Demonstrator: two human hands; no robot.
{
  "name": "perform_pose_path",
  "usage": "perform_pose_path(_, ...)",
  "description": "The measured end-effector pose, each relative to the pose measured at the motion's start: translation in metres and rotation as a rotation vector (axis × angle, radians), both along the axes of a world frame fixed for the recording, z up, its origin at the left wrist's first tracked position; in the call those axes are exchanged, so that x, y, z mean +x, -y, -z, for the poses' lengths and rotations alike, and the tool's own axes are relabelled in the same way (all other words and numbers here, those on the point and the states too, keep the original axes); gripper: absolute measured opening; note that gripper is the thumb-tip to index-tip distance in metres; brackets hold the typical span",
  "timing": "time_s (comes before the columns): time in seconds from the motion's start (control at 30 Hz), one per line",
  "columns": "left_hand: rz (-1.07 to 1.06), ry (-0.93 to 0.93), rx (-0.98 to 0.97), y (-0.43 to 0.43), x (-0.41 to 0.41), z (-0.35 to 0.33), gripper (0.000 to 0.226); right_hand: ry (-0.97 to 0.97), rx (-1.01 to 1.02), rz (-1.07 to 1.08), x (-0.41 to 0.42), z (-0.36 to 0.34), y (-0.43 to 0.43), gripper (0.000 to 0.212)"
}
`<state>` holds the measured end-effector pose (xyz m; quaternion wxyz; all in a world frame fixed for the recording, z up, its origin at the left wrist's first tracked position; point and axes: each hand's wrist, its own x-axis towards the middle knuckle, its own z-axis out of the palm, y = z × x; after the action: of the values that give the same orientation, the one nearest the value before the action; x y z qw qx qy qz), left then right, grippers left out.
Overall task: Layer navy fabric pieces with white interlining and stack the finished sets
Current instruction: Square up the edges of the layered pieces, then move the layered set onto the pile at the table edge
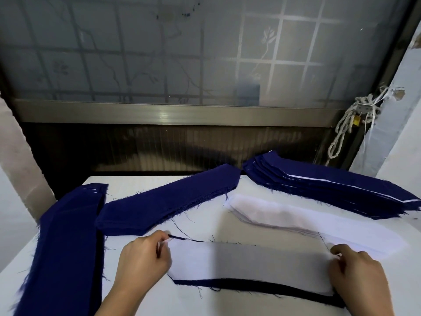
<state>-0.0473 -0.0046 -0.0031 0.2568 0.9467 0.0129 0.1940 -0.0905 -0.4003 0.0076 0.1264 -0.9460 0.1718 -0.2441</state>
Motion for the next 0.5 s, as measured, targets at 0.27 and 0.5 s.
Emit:
perform_pose_path(0.27, -0.022, 0.024, -0.071, -0.001, 0.001, -0.002, 0.024, 0.106, 0.052, 0.075, 0.001, 0.002, 0.003, 0.027)
perform_pose_path(0.5, -0.017, -0.002, 0.044, -0.002, 0.004, 0.004, 0.024, 0.059, -0.041, 0.091, 0.001, 0.012, 0.006, 0.024)
